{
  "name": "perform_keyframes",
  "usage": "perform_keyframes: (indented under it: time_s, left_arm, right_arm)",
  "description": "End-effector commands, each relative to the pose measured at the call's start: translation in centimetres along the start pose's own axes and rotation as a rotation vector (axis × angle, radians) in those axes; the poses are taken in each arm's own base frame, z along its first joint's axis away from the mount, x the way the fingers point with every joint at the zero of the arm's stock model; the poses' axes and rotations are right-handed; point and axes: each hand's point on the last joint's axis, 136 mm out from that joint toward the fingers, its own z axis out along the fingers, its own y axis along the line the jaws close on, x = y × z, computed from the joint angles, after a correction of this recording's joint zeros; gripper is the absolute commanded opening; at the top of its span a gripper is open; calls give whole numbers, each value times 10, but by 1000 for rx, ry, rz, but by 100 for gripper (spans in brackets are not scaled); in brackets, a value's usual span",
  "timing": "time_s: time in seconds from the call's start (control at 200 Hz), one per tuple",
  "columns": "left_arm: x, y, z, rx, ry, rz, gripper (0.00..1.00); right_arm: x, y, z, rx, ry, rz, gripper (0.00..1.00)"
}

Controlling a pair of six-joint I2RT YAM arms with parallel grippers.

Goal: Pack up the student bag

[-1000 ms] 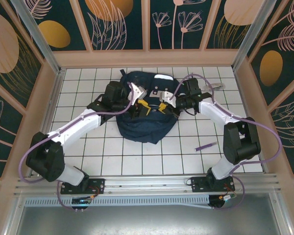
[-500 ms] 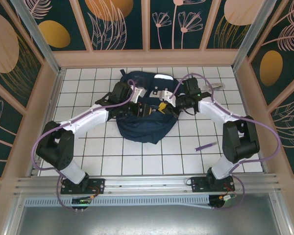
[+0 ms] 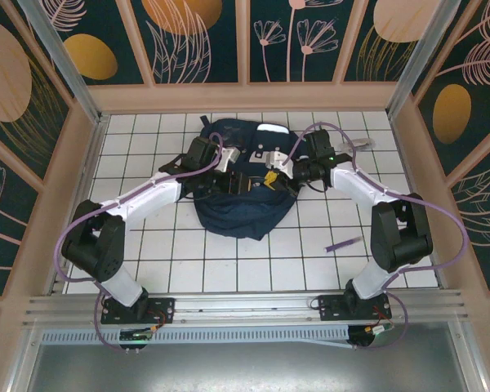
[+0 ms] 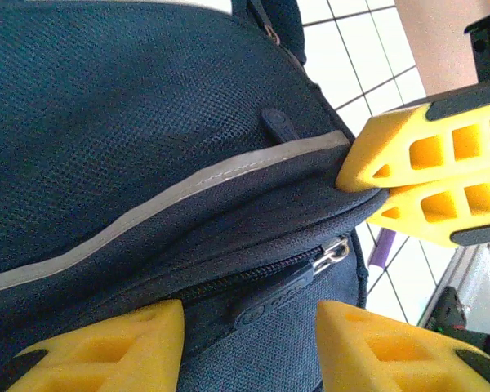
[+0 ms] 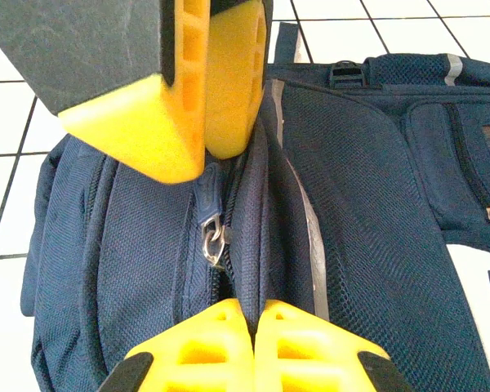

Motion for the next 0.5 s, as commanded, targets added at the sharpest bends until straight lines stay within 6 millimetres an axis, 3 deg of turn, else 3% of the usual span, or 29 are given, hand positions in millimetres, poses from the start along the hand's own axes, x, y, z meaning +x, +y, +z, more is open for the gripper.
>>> perform_keyframes:
  time_s: [0.0, 0.095, 0.235, 0.33, 0.495]
  left_arm:
    - [5, -16, 10, 112, 63, 24, 46]
    - [9, -10, 20, 104, 115, 46, 45]
    - [7, -25, 18, 180, 132, 124, 42]
    - [10, -35, 16, 243, 145, 169, 35]
    - [12, -32, 16, 238, 138, 220, 23]
  right_arm:
    - [-41, 8, -5, -51, -120, -110, 0]
    - [-47, 14, -3, -74, -138, -139, 0]
    - [-53, 16, -2, -77, -160, -165, 0]
    - [-55, 14, -1, -73, -163, -169, 0]
    - [-53, 13, 0, -69, -154, -167, 0]
